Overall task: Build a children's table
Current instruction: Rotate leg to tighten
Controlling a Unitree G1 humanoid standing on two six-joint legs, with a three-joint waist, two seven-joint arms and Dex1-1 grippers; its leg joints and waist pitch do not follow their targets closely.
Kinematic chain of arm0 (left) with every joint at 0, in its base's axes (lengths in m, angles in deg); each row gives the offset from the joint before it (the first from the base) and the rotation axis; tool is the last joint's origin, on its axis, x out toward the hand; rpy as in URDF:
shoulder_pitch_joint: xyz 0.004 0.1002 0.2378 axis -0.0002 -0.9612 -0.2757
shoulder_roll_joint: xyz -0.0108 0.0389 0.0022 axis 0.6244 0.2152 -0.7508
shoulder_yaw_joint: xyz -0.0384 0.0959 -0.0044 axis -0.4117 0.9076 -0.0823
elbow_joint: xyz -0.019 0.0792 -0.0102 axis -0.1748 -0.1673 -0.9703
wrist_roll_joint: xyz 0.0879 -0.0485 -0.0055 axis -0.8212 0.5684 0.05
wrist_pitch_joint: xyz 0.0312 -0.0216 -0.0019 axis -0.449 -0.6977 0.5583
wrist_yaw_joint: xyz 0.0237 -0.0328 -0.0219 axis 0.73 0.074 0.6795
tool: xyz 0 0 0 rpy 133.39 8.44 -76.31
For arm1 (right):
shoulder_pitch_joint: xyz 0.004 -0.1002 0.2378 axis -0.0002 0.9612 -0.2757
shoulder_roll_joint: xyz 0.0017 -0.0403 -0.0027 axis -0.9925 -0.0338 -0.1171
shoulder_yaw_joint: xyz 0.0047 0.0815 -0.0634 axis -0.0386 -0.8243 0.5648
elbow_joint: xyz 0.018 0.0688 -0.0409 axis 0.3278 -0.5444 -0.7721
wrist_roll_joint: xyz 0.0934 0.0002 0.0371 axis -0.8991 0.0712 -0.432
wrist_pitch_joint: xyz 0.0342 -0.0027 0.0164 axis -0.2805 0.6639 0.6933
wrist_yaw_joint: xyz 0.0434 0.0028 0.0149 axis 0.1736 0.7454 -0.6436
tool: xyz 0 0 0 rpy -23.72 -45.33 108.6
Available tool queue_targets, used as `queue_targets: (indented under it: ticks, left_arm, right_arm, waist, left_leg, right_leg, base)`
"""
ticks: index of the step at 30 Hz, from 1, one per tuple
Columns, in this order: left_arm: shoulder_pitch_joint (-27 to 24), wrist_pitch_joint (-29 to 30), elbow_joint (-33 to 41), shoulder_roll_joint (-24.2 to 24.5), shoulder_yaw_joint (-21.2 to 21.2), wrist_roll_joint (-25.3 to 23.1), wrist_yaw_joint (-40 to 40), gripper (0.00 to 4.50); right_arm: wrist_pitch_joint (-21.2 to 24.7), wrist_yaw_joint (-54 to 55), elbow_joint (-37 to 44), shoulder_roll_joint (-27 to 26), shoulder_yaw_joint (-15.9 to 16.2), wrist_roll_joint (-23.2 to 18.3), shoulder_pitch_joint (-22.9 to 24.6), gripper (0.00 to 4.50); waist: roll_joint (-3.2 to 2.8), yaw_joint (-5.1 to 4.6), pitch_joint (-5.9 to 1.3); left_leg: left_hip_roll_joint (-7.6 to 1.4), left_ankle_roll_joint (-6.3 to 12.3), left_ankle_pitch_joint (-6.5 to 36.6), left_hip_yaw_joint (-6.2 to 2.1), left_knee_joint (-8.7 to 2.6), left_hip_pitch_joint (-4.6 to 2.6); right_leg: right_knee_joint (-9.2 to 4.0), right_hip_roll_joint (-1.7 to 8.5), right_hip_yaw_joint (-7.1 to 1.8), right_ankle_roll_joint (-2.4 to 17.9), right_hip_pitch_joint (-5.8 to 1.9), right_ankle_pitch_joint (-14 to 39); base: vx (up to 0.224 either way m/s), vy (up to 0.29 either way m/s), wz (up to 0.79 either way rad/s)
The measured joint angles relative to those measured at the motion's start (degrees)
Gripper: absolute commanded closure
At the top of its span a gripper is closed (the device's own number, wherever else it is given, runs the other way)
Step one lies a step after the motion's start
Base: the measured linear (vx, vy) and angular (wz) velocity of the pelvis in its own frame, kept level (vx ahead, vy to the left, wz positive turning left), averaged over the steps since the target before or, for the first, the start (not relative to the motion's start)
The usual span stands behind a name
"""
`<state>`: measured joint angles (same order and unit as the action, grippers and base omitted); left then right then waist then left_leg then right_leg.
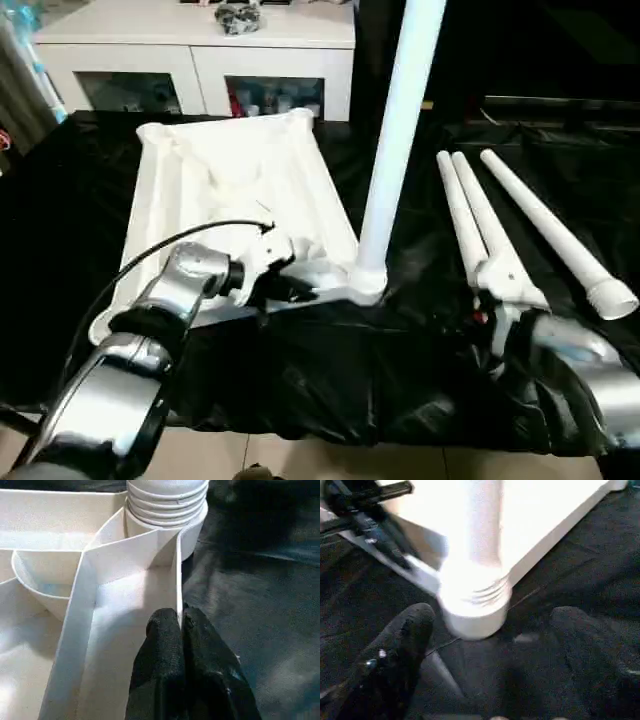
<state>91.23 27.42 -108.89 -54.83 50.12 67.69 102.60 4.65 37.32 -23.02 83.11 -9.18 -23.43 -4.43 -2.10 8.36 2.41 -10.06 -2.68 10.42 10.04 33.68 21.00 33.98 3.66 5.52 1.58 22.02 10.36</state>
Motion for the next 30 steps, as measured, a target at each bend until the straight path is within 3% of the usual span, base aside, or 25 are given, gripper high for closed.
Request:
queue_targets:
  ticks: [3,11,21,22,30]
  left_arm:
    - [-2.0,0.6,3.3,0.1,0.5,0.4,1.3,4.50]
    - [-6.0,4.1,11.8,0.7,1.2,0.7,1.5,4.50]
    - [-7.7,7.3,16.3,1.6,1.6,0.7,1.5,4.50]
    - [-7.7,7.6,16.6,1.6,1.6,0.7,1.5,4.50]
    - [-8.4,9.6,18.6,2.1,2.1,1.1,1.5,4.50]
  right_arm:
    - [-1.2,-0.3,-1.0,-0.1,1.7,1.5,-1.1,0.03]
    - [-3.8,-6.2,-5.2,-0.4,7.1,4.0,-4.3,0.03]
    - [-6.3,-6.4,-11.3,-3.7,8.5,5.3,-8.7,0.03]
    - [-6.3,-6.4,-11.4,-3.8,8.5,5.3,-8.7,0.30]
    - [-6.7,-8.1,-13.7,-5.3,9.0,5.2,-9.3,0.89]
  waist:
    - [0.00,0.38,0.00]
    - [0.07,0.12,0.01]
    - [0.09,-0.07,0.03]
    - [0.09,-0.08,0.03]
    - [0.09,-0.11,0.03]
  left_leg:
    - [0.00,0.00,0.0,0.04,0.00,0.01]
    - [0.01,0.01,0.0,0.13,0.02,0.01]
    - [0.01,0.03,0.0,0.13,0.01,0.07]
    - [0.01,0.04,0.0,0.14,0.00,0.07]
    - [0.01,0.03,0.0,0.14,0.00,0.06]
  right_leg:
    - [0.02,0.05,0.01,0.0,-0.01,0.0]
    - [0.03,0.13,0.02,-0.1,-0.05,0.1]
    - [0.02,0.13,0.02,-0.1,0.00,0.1]
    - [0.03,0.13,0.02,-0.1,0.00,0.1]
    - [0.04,0.13,0.02,-0.1,0.01,0.1]
  base:
    - [0.000,0.000,0.00]
    - [0.000,0.000,0.00]
    - [0.000,0.000,0.00]
    - [0.000,0.000,0.00]
    - [0.000,0.000,0.00]
